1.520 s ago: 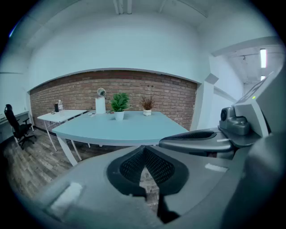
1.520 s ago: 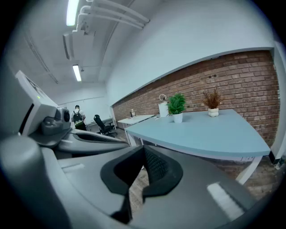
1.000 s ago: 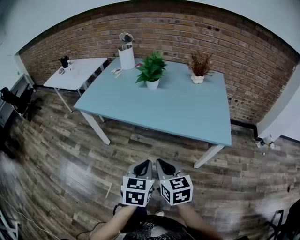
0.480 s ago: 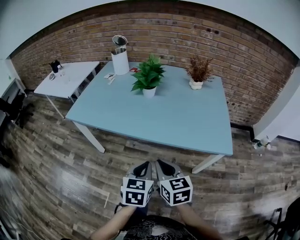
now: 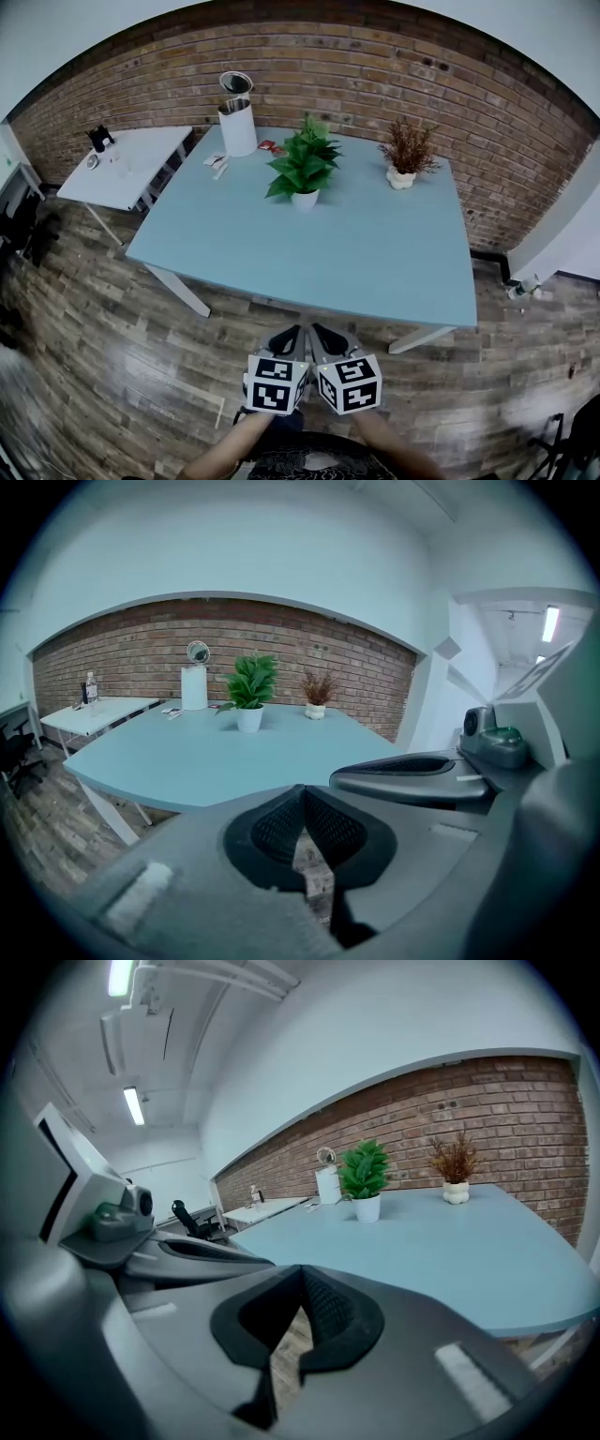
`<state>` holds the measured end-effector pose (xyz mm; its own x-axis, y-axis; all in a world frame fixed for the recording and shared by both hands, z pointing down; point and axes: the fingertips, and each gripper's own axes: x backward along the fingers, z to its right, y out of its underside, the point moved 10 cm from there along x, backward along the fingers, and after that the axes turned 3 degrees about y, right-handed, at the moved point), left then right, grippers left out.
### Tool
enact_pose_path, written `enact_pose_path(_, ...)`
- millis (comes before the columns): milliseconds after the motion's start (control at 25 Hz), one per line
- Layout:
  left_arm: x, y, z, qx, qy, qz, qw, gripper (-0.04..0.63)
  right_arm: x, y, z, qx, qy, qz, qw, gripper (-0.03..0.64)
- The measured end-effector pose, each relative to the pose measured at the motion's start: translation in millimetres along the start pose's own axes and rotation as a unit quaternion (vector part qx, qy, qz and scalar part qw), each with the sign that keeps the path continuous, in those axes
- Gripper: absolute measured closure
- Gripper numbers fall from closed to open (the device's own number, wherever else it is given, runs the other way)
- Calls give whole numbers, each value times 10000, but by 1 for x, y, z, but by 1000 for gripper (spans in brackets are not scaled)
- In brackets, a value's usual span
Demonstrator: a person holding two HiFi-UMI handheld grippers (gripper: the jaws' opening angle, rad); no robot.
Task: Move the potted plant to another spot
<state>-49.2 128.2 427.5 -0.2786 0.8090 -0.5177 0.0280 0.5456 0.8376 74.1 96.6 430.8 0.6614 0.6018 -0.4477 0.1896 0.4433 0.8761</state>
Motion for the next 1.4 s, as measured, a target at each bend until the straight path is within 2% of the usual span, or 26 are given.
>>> enact_pose_path(520, -26, -35, -75, 34, 235, 10, 9997, 600, -66, -44, -8, 67, 410, 46, 9991, 611)
enact_pose_path(920, -45, -56, -99, -64, 315, 88, 9994, 600, -93, -62, 6, 43, 665, 97, 9977, 611)
enact_pose_path(1160, -65, -68, -110, -79, 308, 104, 9994, 600, -116, -77, 23, 116, 657, 152, 9977, 604)
enact_pose_path(1400, -93, -88, -122, -91, 133, 117, 9998, 600, -142, -97, 48, 280, 619, 175, 9975, 600)
